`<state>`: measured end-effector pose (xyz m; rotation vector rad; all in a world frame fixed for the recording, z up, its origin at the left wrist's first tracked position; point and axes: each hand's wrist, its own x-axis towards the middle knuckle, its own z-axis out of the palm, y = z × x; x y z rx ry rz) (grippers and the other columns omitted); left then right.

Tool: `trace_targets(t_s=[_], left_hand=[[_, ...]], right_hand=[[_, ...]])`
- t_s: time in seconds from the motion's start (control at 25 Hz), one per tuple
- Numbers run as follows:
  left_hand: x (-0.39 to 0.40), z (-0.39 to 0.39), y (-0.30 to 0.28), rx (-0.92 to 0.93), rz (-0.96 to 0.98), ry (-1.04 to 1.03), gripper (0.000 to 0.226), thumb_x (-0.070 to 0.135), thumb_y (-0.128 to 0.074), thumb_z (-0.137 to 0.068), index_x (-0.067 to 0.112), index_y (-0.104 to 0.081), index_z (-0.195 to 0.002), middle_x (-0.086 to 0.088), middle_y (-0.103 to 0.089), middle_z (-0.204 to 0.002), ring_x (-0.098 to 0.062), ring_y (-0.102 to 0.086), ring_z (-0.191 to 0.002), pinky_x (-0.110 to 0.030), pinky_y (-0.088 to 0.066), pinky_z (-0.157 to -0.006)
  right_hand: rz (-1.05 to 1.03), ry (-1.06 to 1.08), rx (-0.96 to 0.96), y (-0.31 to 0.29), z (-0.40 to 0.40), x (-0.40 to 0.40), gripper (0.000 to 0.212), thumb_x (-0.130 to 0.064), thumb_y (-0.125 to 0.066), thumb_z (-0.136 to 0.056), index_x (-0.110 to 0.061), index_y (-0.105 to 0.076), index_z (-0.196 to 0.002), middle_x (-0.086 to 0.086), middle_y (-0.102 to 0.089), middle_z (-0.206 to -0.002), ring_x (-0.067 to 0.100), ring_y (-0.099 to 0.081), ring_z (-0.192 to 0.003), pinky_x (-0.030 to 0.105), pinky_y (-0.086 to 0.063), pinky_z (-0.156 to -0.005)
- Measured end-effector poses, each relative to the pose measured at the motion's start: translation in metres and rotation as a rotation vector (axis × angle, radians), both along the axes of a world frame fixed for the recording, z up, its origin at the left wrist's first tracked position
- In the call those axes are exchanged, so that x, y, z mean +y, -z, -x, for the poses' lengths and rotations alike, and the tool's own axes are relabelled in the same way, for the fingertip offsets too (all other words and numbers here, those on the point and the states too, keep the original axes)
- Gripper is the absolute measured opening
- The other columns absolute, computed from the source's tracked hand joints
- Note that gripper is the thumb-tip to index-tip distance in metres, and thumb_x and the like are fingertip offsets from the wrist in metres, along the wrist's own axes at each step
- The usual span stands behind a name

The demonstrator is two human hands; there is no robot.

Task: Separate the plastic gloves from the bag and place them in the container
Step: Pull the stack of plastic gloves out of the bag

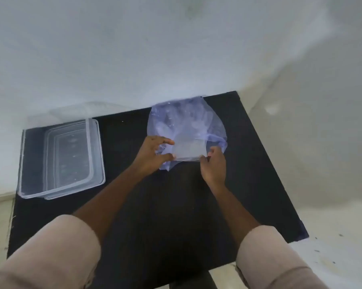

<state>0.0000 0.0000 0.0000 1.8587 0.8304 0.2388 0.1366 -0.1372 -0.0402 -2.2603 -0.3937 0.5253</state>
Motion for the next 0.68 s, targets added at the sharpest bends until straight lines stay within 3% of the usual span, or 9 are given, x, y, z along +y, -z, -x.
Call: trace_targets(t_s=[0.08,0.12,0.24,0.32,0.44,0.52,0.68], left_hand=[[0.002,-0.021,0.019,0.242,-0.223,0.062,0.046,0.026,-0.075,-0.076,0.034,-0.062,-0.12,-0.011,-0.032,-0.149,-0.029,-0.033,-0.135,-0.042,-0.038,-0.106],[-0.001,-0.029,0.028,0.387,-0.278,0.099,0.051,0.032,-0.071,-0.079,0.038,-0.057,-0.127,-0.01,-0.019,-0.156,-0.034,-0.023,-0.14,-0.053,-0.035,-0.108],[0.0,-0.053,0.037,0.6,-0.36,0.128,0.062,0.04,-0.061,-0.085,0.037,-0.038,-0.142,-0.008,-0.001,-0.162,-0.039,-0.013,-0.143,-0.062,-0.029,-0.106],[0.008,-0.067,0.042,0.603,-0.335,0.094,0.065,0.036,-0.058,-0.086,0.026,-0.034,-0.145,-0.009,-0.011,-0.161,-0.041,-0.021,-0.141,-0.058,-0.029,-0.109],[0.016,-0.077,0.048,0.432,-0.234,0.008,0.062,0.026,-0.06,-0.086,0.01,-0.039,-0.141,-0.008,-0.027,-0.158,-0.034,-0.038,-0.136,-0.048,-0.031,-0.112],[0.021,-0.079,0.049,0.302,-0.16,-0.055,0.059,0.023,-0.062,-0.086,0.011,-0.042,-0.141,-0.006,-0.032,-0.156,-0.029,-0.049,-0.127,-0.044,-0.041,-0.105],[0.021,-0.077,0.04,0.197,-0.085,-0.136,0.054,0.019,-0.061,-0.089,0.014,-0.044,-0.14,-0.002,-0.04,-0.151,-0.023,-0.061,-0.102,-0.027,-0.044,-0.085]], right_hand=[[0.119,-0.019,-0.038,0.014,-0.019,0.017,0.045,-0.024,-0.062,-0.087,-0.004,-0.046,-0.123,0.018,-0.058,-0.124,0.034,-0.06,-0.109,0.045,-0.056,-0.082],[0.168,-0.031,0.002,0.02,-0.025,0.024,0.058,-0.026,-0.064,-0.085,-0.003,-0.04,-0.132,0.019,-0.053,-0.133,0.036,-0.057,-0.117,0.049,-0.055,-0.087],[0.238,0.013,0.179,0.031,-0.035,0.044,0.08,-0.025,-0.065,-0.073,-0.003,-0.03,-0.141,0.019,-0.052,-0.134,0.036,-0.058,-0.114,0.048,-0.058,-0.082],[0.177,0.096,0.308,0.029,-0.044,0.051,0.068,-0.022,-0.065,-0.069,-0.001,-0.045,-0.131,0.014,-0.064,-0.112,0.028,-0.066,-0.092,0.038,-0.059,-0.067],[-0.172,0.387,0.73,0.02,-0.053,0.057,0.019,-0.013,-0.068,-0.08,-0.005,-0.062,-0.097,0.005,-0.062,-0.08,0.017,-0.059,-0.071,0.027,-0.047,-0.059],[-0.419,0.545,1.009,0.009,-0.046,0.059,0.018,-0.014,-0.069,-0.081,-0.01,-0.064,-0.098,0.004,-0.061,-0.085,0.017,-0.059,-0.077,0.032,-0.048,-0.065],[-0.316,0.581,0.99,0.017,-0.025,0.071,0.032,-0.029,-0.079,-0.074,-0.011,-0.066,-0.097,0.006,-0.069,-0.097,0.022,-0.066,-0.091,0.035,-0.054,-0.068]])
